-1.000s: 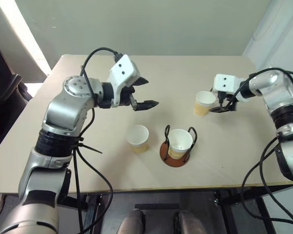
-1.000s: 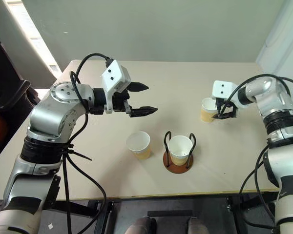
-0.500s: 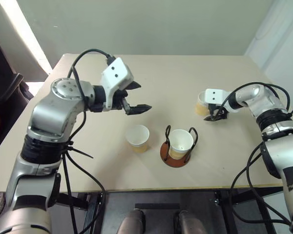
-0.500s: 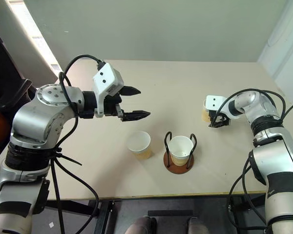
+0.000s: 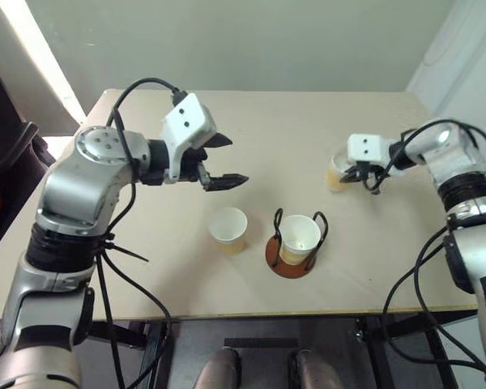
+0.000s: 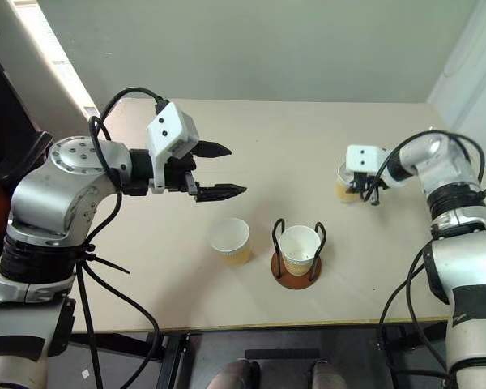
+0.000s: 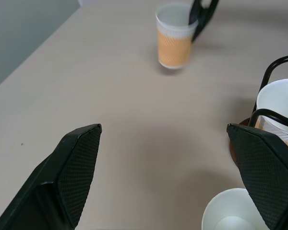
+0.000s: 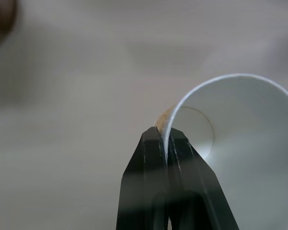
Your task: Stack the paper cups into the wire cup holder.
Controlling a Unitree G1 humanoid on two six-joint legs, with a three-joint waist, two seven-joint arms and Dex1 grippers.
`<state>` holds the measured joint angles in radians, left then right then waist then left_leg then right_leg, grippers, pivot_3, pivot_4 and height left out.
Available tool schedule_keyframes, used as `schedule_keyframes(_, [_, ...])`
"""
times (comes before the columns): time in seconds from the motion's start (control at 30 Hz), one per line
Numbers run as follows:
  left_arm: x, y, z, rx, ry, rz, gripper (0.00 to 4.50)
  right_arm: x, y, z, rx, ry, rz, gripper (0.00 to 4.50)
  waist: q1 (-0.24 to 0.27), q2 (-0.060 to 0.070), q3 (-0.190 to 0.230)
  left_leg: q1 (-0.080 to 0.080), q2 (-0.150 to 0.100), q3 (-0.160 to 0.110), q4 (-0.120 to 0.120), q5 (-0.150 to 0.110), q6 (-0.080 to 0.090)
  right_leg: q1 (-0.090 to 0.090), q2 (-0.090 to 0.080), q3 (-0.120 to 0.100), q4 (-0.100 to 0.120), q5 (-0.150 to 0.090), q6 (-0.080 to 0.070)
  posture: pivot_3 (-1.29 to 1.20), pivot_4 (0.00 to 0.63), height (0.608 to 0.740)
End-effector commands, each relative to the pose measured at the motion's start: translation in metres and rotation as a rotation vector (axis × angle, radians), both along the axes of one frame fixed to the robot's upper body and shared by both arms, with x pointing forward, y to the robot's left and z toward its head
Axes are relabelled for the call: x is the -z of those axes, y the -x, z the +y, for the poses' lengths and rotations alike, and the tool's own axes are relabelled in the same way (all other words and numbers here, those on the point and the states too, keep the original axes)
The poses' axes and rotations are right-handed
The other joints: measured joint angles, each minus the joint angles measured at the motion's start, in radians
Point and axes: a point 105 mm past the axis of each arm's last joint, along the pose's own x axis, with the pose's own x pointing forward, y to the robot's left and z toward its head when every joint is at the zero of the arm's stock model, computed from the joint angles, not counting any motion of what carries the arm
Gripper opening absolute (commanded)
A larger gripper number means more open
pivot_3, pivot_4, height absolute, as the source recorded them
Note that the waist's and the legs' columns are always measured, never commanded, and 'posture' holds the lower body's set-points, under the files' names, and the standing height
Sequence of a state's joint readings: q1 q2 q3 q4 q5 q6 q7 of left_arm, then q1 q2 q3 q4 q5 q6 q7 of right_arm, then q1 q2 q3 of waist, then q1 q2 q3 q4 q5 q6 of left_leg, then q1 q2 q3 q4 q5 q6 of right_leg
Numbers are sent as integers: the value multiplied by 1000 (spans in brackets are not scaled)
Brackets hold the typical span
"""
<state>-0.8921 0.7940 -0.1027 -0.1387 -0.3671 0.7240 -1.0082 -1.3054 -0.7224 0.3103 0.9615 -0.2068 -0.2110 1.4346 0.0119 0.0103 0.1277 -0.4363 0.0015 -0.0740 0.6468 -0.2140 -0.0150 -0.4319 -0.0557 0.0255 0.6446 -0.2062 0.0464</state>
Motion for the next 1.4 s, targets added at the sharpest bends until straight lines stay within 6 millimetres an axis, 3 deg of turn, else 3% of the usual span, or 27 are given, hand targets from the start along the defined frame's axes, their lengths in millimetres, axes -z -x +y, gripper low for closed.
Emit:
schedule_keyframes(0.03, [-12,2,4,14,13,-56,4500,-70,31,27,-183,-117,-107,28,-1,0,0,0,0,0,0,0,-1,0,0,0,0,0,-1,0,150,740])
schedule_keyframes(0.17, [-6,11,0,83,-6,-38,4500,-101,79,56,-358,-206,-94,28,-1,0,0,-1,0,0,-1,1,-2,0,1,-1,0,-3,-5,0,150,740])
schedule_keyframes(0.3, [0,27,0,176,-39,-6,4500,-94,125,71,-515,-187,13,28,0,-1,0,-2,0,-1,0,1,-3,1,1,-1,-1,-6,-7,0,150,740])
schedule_keyframes(0.4, [0,37,2,232,-48,9,4500,-78,136,74,-551,-135,70,28,-1,-1,0,0,0,-1,1,1,-3,2,1,0,-1,-8,-6,0,150,740])
schedule_keyframes(0.57, [-3,68,7,379,-45,71,4500,-54,141,77,-576,-72,134,28,-5,-1,0,1,1,-1,0,2,-2,2,2,0,1,-9,-7,0,150,740])
schedule_keyframes(0.77, [11,84,22,395,-102,163,4500,-38,142,82,-595,-21,164,28,-7,-1,0,2,1,-2,0,1,8,2,2,0,3,-11,-12,0,150,740])
schedule_keyframes(1.07, [16,87,25,363,-108,171,4500,-17,133,79,-578,81,154,28,-9,-1,0,2,1,-2,0,2,10,2,1,-1,4,-8,-16,0,150,740])
schedule_keyframes(1.4, [19,86,26,346,-111,170,4500,-11,134,81,-605,114,152,28,-9,-1,0,1,1,-2,0,2,10,2,1,-1,4,-8,-16,0,150,740])
